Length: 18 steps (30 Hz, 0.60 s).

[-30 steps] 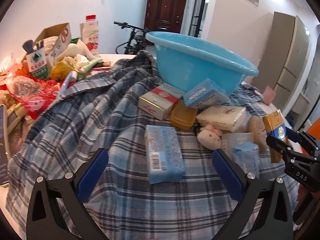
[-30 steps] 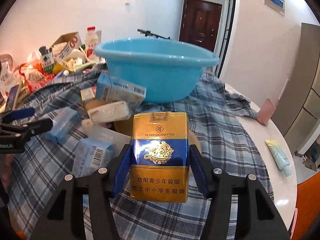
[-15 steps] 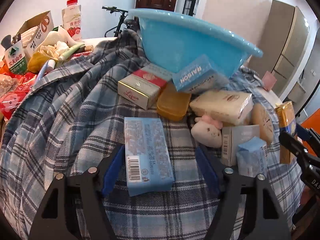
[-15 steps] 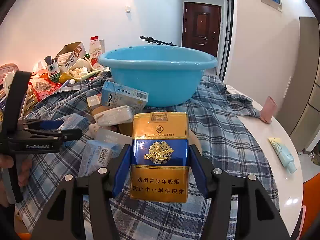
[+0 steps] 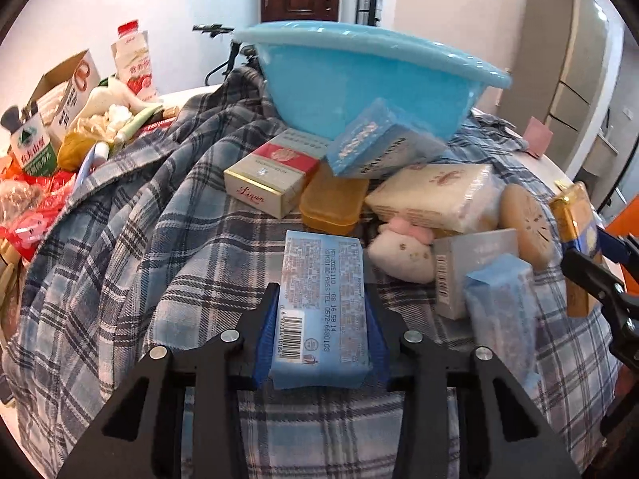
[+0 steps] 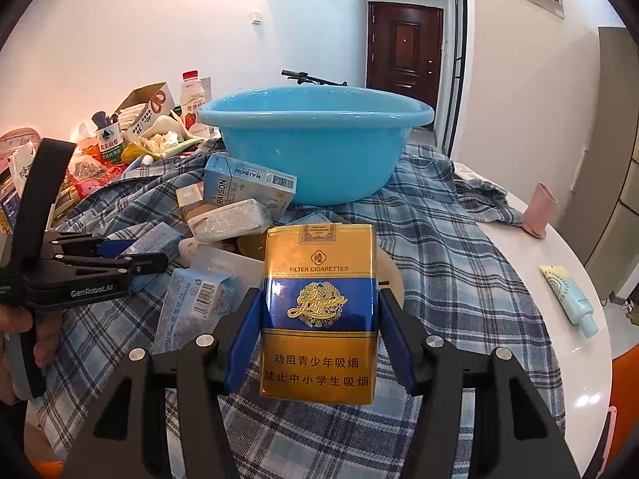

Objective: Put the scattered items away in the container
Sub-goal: 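Lift the soap box into the blue basin and open the left gripper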

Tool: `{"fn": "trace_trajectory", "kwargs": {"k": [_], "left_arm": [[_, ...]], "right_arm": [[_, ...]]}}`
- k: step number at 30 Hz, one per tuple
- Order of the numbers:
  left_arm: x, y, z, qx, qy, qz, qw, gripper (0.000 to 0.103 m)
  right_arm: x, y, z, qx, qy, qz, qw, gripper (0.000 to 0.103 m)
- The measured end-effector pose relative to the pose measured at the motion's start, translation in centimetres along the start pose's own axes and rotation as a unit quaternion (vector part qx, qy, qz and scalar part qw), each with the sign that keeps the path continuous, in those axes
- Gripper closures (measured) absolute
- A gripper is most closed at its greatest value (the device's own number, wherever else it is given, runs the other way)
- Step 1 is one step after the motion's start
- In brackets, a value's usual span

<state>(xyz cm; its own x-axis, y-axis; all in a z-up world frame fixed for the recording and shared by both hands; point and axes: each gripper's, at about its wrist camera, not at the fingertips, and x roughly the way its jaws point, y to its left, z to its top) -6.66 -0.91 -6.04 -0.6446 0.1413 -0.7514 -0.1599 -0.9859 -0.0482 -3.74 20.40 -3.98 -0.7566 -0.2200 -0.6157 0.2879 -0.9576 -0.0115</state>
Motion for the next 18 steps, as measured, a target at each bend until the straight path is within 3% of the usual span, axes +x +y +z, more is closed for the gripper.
{"fn": "trace_trajectory", "kwargs": {"k": [9, 18], "left_arm": [[-4.8, -0.5, 1.4, 0.011, -0.055, -0.017, 0.9983, 0.065], [-9.1, -0.9, 5.2, 0.017, -0.122, -0.028, 0.992, 0.065]], "right_arm": [[-2.4, 1.0, 1.4, -0.009, -0.023, -0.007, 1.0, 0.043], [-4.6, 2.8, 5.7, -0.024, -0.063, 0.009, 0.998, 0.043]]}}
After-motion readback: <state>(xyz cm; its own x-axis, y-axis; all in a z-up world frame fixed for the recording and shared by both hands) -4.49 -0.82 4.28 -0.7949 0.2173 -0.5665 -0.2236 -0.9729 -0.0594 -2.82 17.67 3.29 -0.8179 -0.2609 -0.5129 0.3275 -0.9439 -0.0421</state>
